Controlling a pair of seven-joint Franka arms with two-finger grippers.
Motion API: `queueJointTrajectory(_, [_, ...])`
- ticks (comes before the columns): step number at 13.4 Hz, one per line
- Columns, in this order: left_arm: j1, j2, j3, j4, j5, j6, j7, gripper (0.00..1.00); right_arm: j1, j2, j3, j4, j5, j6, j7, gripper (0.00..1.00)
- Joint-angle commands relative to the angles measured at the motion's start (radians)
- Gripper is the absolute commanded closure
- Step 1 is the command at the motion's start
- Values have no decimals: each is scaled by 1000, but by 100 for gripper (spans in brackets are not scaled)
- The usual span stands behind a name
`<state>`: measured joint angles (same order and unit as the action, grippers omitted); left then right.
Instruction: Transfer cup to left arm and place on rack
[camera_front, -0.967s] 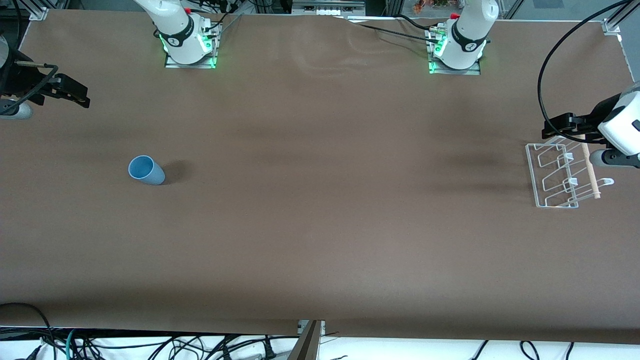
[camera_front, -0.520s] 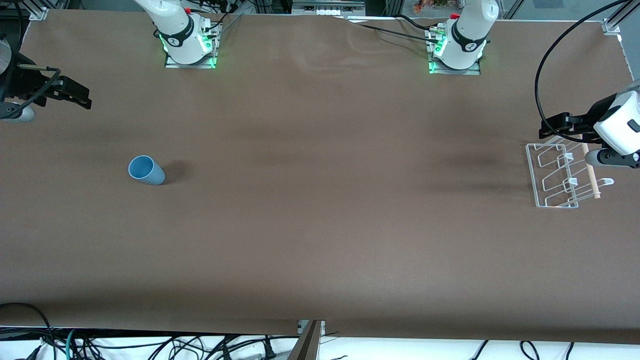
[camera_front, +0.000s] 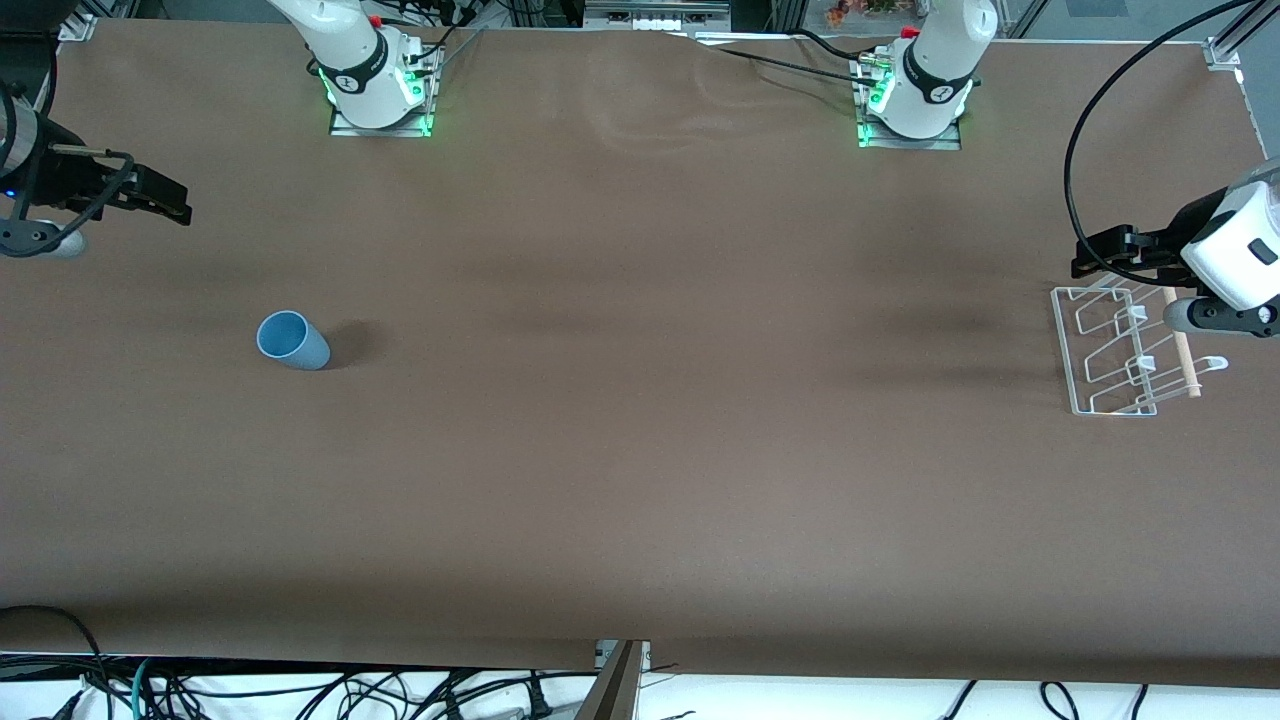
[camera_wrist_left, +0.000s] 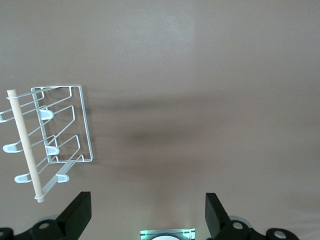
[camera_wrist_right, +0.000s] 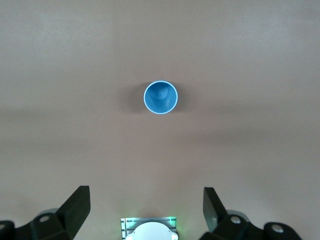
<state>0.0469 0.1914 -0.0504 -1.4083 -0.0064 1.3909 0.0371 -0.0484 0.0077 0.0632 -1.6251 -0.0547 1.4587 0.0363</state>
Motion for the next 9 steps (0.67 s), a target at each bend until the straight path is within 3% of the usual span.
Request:
queueJointTrajectory(1, [11, 9, 4, 20, -27, 7, -14, 0, 1, 11, -2, -7, -16, 0, -1, 0])
queueJointTrajectory(9, [1, 8, 4, 17, -41, 4, -14, 0, 4, 60, -2, -1, -16, 54, -1, 0])
